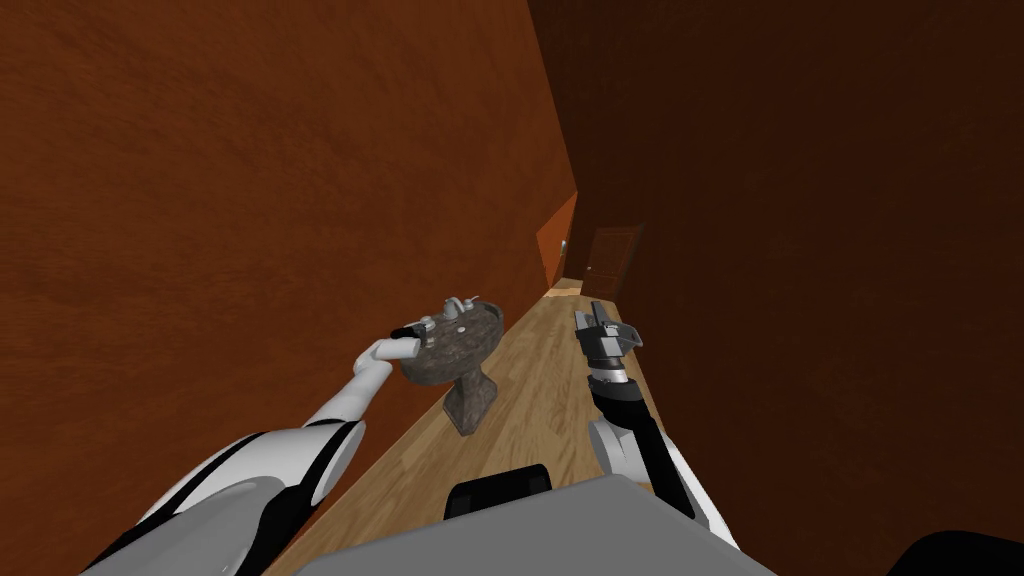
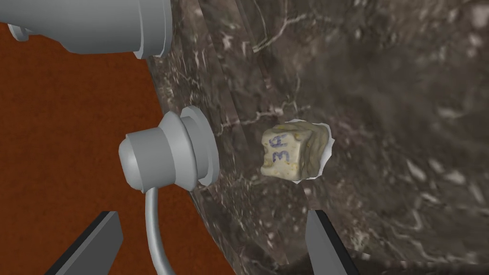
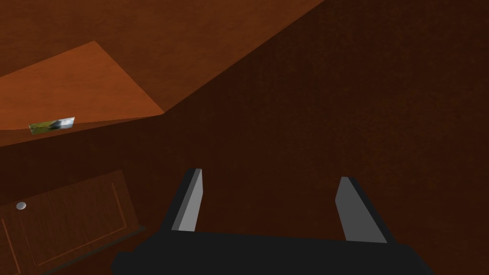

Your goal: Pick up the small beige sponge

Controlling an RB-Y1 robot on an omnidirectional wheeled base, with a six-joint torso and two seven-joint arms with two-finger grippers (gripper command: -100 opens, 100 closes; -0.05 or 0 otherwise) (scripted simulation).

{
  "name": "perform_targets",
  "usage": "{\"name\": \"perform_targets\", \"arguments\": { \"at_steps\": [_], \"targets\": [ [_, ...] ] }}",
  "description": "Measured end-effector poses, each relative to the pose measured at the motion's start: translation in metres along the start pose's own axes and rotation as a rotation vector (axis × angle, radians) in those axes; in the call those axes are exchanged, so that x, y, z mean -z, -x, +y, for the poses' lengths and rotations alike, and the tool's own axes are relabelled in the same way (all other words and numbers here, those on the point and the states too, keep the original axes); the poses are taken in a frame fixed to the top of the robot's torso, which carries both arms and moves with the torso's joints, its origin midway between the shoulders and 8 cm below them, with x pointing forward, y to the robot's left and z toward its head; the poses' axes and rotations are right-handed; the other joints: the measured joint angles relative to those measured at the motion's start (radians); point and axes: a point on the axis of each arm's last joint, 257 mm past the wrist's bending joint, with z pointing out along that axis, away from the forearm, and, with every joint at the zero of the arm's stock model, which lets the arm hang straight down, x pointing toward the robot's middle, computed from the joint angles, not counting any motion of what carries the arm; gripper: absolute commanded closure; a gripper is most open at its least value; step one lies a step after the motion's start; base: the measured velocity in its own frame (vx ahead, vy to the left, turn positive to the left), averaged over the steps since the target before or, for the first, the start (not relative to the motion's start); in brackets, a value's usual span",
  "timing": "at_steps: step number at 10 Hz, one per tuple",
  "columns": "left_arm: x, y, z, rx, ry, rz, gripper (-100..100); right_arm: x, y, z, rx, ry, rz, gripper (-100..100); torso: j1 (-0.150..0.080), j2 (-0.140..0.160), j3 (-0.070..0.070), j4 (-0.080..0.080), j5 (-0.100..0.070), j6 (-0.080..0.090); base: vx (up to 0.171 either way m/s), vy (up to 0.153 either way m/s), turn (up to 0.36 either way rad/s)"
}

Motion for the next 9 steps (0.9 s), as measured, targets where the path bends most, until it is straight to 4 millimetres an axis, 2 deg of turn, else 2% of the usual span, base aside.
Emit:
{"name": "perform_targets", "arguments": {
  "at_steps": [9],
  "targets": [
    [-0.002, -0.007, 0.023, 0.075, 0.217, -0.044, -100, 0.000, 0.000, 0.000, 0.000, 0.000, 0.000, 0, 0.001, -0.002, -0.001, 0.000, 0.000, 0.000, 0.022, 0.002, -0.008]
  ]
}}
